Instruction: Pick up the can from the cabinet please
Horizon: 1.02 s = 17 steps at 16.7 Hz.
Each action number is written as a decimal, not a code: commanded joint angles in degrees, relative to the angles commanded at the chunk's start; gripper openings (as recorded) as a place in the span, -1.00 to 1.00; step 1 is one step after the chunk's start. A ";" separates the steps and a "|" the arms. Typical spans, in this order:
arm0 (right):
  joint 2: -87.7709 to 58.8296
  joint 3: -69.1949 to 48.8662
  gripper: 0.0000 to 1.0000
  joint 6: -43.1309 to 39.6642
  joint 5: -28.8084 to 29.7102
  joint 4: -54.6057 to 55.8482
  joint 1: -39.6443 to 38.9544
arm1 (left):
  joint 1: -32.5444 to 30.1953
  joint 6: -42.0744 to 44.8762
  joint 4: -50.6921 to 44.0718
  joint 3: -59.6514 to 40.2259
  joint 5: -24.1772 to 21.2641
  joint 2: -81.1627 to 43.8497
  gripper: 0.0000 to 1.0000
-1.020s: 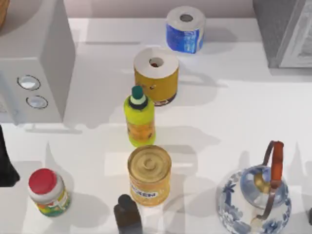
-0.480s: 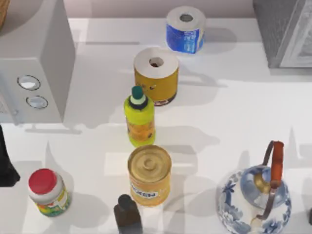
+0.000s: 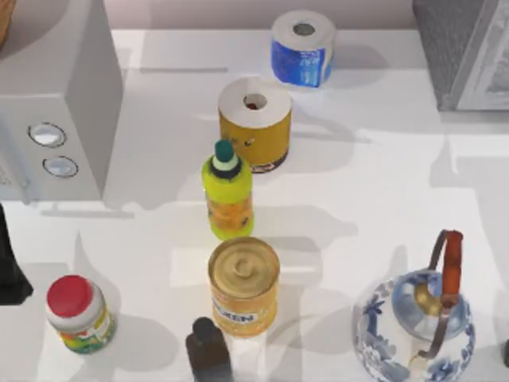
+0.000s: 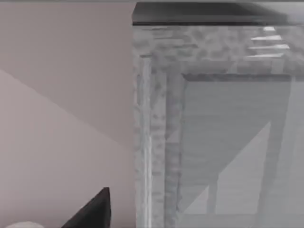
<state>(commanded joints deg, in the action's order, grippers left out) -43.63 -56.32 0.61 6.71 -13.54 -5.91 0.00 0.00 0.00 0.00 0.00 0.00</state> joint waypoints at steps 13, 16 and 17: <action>-32.42 -43.49 1.00 0.29 4.56 -10.38 -4.67 | 0.00 0.00 0.00 0.00 0.00 0.00 1.00; -32.42 -43.49 1.00 0.29 4.56 -10.38 -4.67 | 0.00 0.00 0.00 0.00 0.00 0.00 1.00; -32.23 -43.31 1.00 0.30 4.51 -10.28 -4.44 | 0.00 0.00 0.00 0.00 0.00 0.00 1.00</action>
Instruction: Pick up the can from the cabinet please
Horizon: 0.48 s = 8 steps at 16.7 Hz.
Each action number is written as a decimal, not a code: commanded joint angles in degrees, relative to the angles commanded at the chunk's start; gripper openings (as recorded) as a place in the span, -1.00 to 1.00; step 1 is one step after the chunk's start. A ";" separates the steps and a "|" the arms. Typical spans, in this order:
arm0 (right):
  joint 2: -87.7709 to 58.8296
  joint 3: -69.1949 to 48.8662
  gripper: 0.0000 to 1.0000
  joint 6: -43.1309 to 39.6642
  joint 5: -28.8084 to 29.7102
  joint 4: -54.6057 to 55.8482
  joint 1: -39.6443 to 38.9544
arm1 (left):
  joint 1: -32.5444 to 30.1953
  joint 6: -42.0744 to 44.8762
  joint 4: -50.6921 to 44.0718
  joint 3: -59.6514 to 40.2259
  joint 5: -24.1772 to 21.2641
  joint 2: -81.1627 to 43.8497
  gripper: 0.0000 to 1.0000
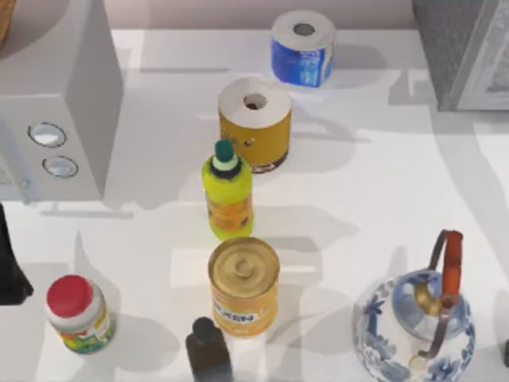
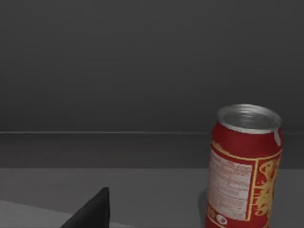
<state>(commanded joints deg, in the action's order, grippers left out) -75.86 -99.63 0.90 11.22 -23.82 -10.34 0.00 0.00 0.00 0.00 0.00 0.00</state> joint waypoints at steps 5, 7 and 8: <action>0.61 4.93 1.00 -0.11 -1.04 4.66 1.37 | 0.00 0.00 0.00 0.00 0.00 0.00 1.00; 0.88 7.59 1.00 -0.18 -1.62 7.20 2.12 | 0.00 0.00 0.00 0.00 0.00 0.00 1.00; 0.95 8.37 1.00 -0.20 -1.79 7.97 2.34 | 0.00 0.00 0.00 0.00 0.00 0.00 1.00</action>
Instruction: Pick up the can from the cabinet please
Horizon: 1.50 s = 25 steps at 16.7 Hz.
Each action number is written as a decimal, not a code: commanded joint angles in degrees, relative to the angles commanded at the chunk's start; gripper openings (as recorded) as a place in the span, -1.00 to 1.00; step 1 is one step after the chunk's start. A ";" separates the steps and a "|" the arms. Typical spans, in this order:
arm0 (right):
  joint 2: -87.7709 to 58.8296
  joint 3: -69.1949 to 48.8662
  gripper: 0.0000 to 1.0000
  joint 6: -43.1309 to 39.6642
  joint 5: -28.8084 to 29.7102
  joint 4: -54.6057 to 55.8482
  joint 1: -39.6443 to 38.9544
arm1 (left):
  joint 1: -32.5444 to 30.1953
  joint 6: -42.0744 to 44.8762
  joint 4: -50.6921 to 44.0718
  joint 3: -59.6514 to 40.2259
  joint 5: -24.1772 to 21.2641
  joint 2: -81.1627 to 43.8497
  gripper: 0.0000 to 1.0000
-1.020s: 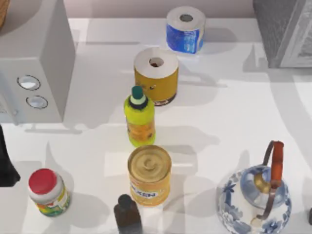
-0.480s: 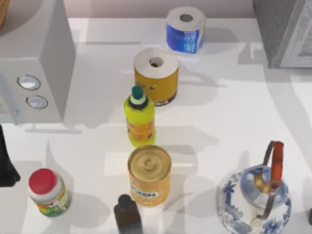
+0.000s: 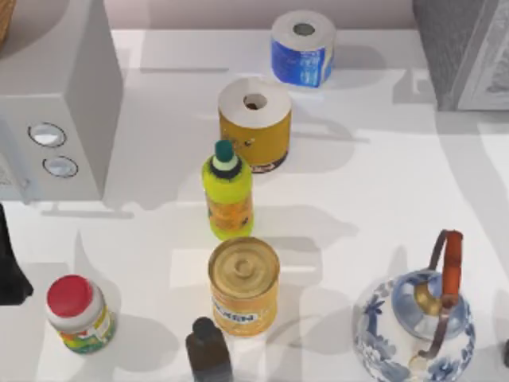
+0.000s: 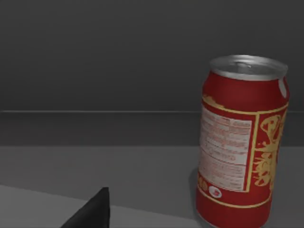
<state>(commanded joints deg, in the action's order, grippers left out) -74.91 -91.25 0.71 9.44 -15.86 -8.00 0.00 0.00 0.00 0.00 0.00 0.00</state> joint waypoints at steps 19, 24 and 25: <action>-12.06 -9.78 0.70 0.04 -1.74 2.31 1.94 | 0.00 0.00 0.00 0.00 0.00 0.00 1.00; -12.06 -9.78 -0.06 0.04 -1.74 2.31 1.94 | 0.00 0.00 0.00 0.00 0.00 0.00 1.00; -12.06 -9.78 -0.21 0.04 -1.74 2.31 1.94 | 0.00 0.00 0.00 0.00 0.00 0.00 1.00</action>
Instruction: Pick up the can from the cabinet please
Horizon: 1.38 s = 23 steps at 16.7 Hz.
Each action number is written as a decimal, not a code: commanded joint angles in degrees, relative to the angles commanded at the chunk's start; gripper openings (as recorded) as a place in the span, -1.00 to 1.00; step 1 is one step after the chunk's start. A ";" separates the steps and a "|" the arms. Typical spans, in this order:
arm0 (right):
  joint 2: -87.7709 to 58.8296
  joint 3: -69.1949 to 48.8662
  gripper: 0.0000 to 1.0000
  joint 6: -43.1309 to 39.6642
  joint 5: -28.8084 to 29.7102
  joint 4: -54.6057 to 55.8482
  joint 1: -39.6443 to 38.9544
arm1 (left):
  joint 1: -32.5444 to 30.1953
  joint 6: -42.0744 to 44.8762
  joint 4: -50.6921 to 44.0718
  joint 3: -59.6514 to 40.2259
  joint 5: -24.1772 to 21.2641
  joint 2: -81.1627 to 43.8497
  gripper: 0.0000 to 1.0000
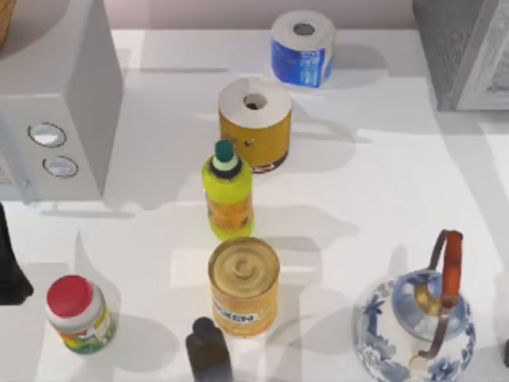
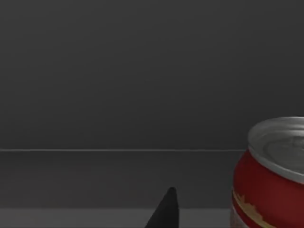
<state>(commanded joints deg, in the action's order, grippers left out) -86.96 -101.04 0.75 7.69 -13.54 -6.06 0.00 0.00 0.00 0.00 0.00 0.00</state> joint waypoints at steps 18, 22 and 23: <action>3.92 -0.57 -1.00 0.02 1.73 -4.21 -1.64 | 0.00 0.00 0.00 0.00 0.00 0.00 1.00; 13.44 -1.86 -1.00 -0.05 5.52 -16.04 -5.75 | 0.00 0.00 0.00 0.00 0.00 0.00 1.00; 16.11 -2.22 -1.00 -0.06 6.52 -19.16 -6.81 | 0.00 0.00 0.00 0.00 0.00 0.00 1.00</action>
<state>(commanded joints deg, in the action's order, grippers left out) -70.85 -103.25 0.68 14.22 -32.70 -12.87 0.00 0.00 0.00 0.00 0.00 0.00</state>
